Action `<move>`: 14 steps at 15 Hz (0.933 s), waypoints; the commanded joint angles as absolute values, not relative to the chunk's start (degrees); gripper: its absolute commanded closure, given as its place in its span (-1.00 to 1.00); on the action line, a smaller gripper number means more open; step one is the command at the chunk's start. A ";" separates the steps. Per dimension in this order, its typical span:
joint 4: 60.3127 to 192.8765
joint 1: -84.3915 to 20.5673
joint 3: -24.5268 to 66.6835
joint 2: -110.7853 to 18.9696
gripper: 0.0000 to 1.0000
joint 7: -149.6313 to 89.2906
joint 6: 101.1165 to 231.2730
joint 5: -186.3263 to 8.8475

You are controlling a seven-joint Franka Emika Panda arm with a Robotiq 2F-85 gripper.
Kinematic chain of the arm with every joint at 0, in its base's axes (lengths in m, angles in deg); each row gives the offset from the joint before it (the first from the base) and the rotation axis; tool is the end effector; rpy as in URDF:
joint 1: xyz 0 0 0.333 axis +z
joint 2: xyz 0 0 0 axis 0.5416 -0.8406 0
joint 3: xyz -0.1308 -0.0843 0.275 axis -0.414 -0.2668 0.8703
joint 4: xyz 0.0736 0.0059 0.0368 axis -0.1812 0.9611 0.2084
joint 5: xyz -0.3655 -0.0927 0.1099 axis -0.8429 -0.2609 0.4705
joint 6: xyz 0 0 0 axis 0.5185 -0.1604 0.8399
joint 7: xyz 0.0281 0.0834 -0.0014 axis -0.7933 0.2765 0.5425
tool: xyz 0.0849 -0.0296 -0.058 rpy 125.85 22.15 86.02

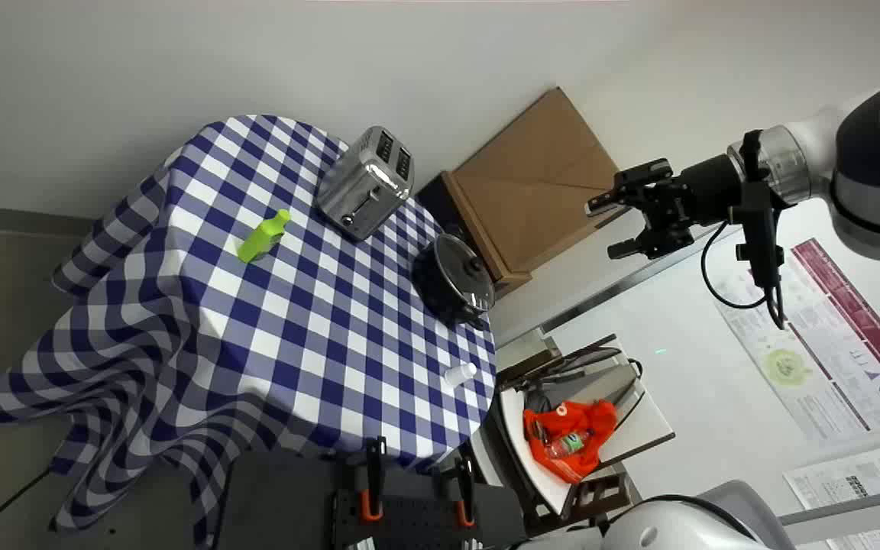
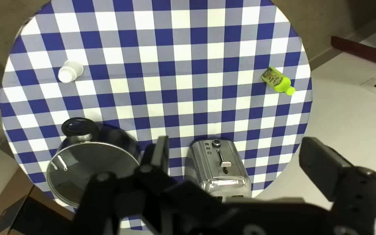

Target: Push the lever on the toaster downwards.

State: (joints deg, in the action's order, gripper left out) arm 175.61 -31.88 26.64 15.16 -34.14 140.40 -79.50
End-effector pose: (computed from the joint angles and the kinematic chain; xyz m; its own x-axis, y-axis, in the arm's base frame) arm 0.3353 0.0246 0.5656 0.9710 -0.1447 0.1901 -0.1235 -0.9852 -0.1191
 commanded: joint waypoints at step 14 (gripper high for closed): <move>176.86 -35.00 29.49 14.59 -1.00 -35.30 149.99 -84.88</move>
